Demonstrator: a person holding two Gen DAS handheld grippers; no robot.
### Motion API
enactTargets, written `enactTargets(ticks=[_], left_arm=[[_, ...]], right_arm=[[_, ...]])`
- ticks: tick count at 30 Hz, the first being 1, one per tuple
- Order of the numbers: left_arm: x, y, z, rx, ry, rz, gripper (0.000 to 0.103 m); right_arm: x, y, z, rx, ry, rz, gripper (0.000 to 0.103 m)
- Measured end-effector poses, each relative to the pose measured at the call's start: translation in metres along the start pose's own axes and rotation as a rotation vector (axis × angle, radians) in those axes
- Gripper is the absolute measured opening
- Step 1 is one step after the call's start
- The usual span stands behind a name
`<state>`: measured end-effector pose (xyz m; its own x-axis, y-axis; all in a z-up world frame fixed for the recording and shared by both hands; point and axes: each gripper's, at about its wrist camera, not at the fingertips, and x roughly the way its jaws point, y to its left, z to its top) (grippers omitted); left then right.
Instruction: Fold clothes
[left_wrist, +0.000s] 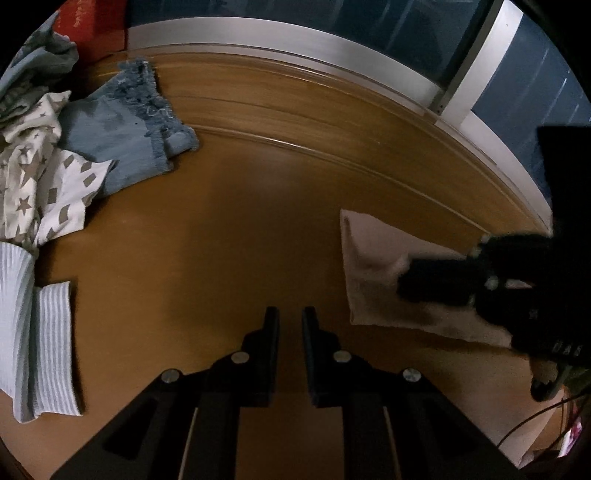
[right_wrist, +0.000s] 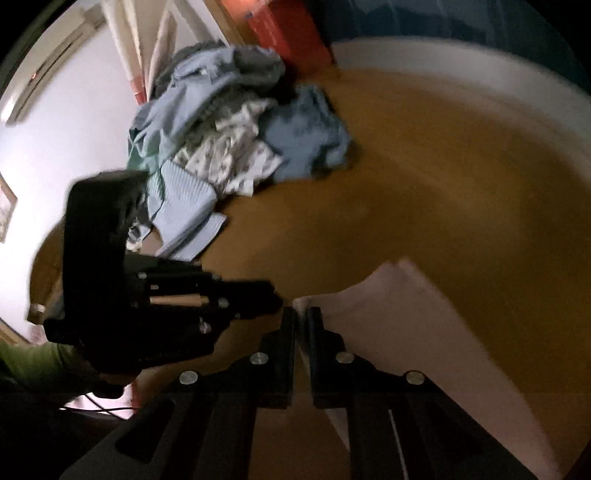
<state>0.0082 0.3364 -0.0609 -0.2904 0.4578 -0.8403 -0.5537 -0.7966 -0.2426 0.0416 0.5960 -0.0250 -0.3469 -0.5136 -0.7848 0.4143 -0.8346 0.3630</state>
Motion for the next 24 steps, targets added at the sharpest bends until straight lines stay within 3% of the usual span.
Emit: enactTargets(ticks=[3,6,8,10,18,21,24], left_arm=[[-0.003,-0.002,-0.002,0.005,0.001,0.003,0.011],[-0.01,-0.013,0.004,0.035,-0.021,-0.002,0.011],[-0.016,-0.023,0.01,0.069,-0.038,-0.026,0.011],[-0.013,-0.043,0.017,0.12,-0.044,-0.065,0.011],[0.05,-0.14,0.022,0.323,0.07,-0.13,0.012],[0.065,-0.166,0.015,0.38,0.085,-0.107,0.013],[0.07,-0.182,0.013,0.414,0.064,-0.069,0.018]], right_arm=[[0.014,-0.004,-0.009,0.035,0.054,-0.032,0.009],[-0.008,-0.002,-0.013,0.083,-0.013,-0.007,0.011],[-0.041,-0.009,-0.023,0.111,-0.104,-0.057,0.028],[-0.068,-0.025,-0.041,0.173,-0.156,-0.164,0.041],[-0.194,-0.122,-0.202,0.724,-0.274,-0.729,0.041],[-0.233,-0.14,-0.265,0.908,-0.296,-0.87,0.041],[-0.256,-0.151,-0.311,1.015,-0.29,-0.952,0.041]])
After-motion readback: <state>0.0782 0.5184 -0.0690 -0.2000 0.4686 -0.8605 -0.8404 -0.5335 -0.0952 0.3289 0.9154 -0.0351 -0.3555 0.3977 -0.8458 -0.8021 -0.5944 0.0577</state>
